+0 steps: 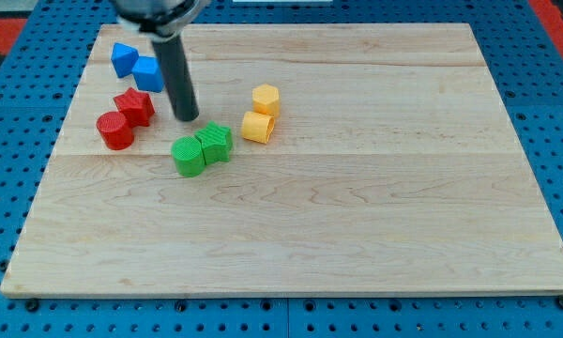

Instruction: Move the green blocks to the bottom left corner

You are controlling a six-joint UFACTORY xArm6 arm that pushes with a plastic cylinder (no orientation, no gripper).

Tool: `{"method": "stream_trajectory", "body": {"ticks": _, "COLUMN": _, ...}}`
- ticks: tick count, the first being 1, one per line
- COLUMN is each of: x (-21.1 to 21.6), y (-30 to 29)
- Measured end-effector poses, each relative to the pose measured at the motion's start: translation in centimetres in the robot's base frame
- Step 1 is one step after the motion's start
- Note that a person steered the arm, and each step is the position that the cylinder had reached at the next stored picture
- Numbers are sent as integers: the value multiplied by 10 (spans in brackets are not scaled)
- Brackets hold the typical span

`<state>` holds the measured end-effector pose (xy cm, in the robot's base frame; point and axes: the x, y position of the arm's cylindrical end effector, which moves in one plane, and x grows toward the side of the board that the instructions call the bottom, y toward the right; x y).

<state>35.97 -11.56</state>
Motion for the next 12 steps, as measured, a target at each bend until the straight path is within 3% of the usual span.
{"method": "stream_trajectory", "body": {"ticks": 1, "x": -41, "y": 62}}
{"method": "stream_trajectory", "body": {"ticks": 2, "x": -40, "y": 128}}
{"method": "stream_trajectory", "body": {"ticks": 3, "x": 13, "y": 111}}
{"method": "stream_trajectory", "body": {"ticks": 5, "x": 67, "y": 50}}
{"method": "stream_trajectory", "body": {"ticks": 6, "x": 80, "y": 29}}
{"method": "stream_trajectory", "body": {"ticks": 7, "x": 47, "y": 38}}
{"method": "stream_trajectory", "body": {"ticks": 8, "x": 49, "y": 4}}
{"method": "stream_trajectory", "body": {"ticks": 9, "x": 79, "y": -30}}
{"method": "stream_trajectory", "body": {"ticks": 12, "x": 180, "y": -58}}
